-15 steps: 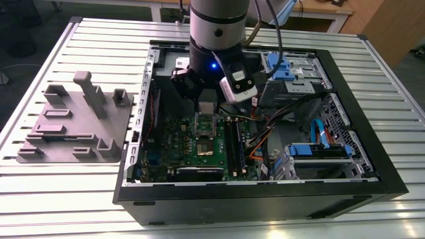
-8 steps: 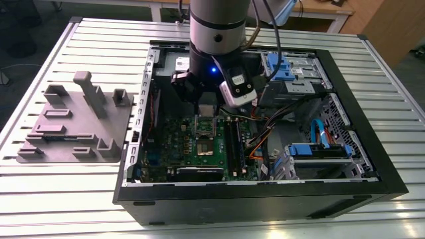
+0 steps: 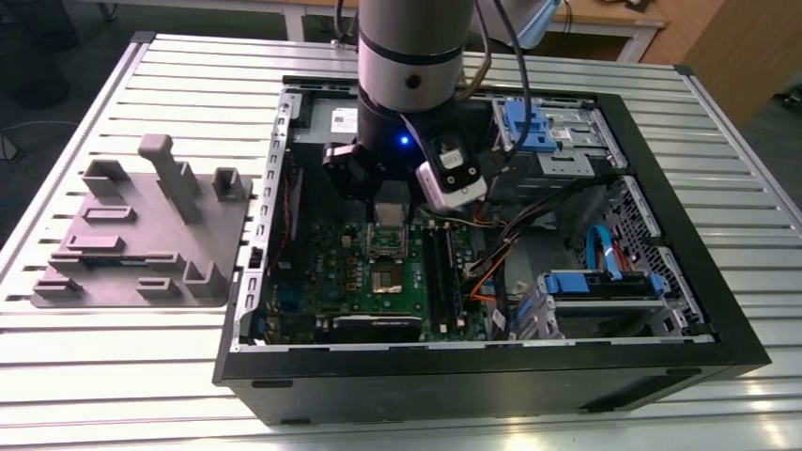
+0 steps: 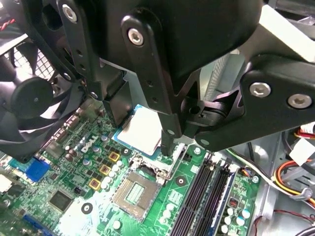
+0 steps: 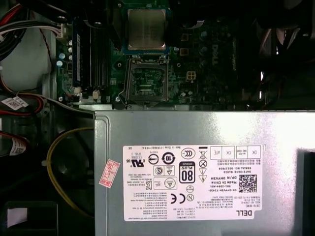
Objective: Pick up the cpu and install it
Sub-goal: 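Place the cpu into insertion slot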
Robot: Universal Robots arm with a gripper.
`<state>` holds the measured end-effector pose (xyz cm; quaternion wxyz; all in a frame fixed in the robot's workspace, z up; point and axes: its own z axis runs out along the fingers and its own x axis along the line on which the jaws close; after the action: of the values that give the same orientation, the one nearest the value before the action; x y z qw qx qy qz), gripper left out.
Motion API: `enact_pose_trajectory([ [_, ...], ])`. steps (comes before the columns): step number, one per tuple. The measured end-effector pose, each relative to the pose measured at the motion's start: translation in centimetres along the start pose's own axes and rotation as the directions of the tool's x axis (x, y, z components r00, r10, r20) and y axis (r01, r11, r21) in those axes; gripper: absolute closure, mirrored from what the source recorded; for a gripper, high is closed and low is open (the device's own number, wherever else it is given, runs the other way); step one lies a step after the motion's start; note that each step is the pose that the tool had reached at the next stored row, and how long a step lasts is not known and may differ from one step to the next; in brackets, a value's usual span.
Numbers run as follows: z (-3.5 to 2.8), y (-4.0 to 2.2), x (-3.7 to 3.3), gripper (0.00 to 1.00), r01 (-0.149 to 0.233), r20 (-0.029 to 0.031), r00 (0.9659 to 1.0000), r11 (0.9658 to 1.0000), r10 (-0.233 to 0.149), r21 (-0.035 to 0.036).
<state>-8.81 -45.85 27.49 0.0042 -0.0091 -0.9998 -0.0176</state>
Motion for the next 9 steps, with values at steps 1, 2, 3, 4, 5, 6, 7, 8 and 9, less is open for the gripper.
enact_pose_trajectory([
  [1, 0.04, -0.04, 0.0, 0.53, 0.0, 0.0001, 1.0, 1.0, 0.0, -0.0002],
  [2, 0.07, -0.07, 0.0, 0.53, 0.0, 0.0001, 1.0, 1.0, 0.0, -0.0003],
  [3, 0.1, -0.1, 0.0, 0.53, 0.0, 0.0001, 1.0, 1.0, 0.0, -0.0002],
  [4, 0.12, -0.11, 0.0, 0.53, 0.0, 0.0, 1.0, 1.0, 0.0, -0.0001],
  [5, 0.13, -0.12, 0.0, 0.53, 0.0, 0.0, 1.0, 1.0, 0.0, 0.0001],
  [6, 0.14, -0.12, 0.0, 0.53, 0.0, 0.0, 1.0, 1.0, 0.0, 0.0001],
  [7, 0.14, -0.12, 0.0, 0.53, 0.0, 0.0, 1.0, 1.0, 0.0, 0.0001],
  [8, 0.14, -0.12, 0.0, 0.53, 0.0, 0.0, 1.0, 1.0, 0.0, 0.0002],
  [9, 0.14, -0.12, 0.0, 0.53, 0.0, 0.0, 1.0, 1.0, 0.0, 0.0002],
])
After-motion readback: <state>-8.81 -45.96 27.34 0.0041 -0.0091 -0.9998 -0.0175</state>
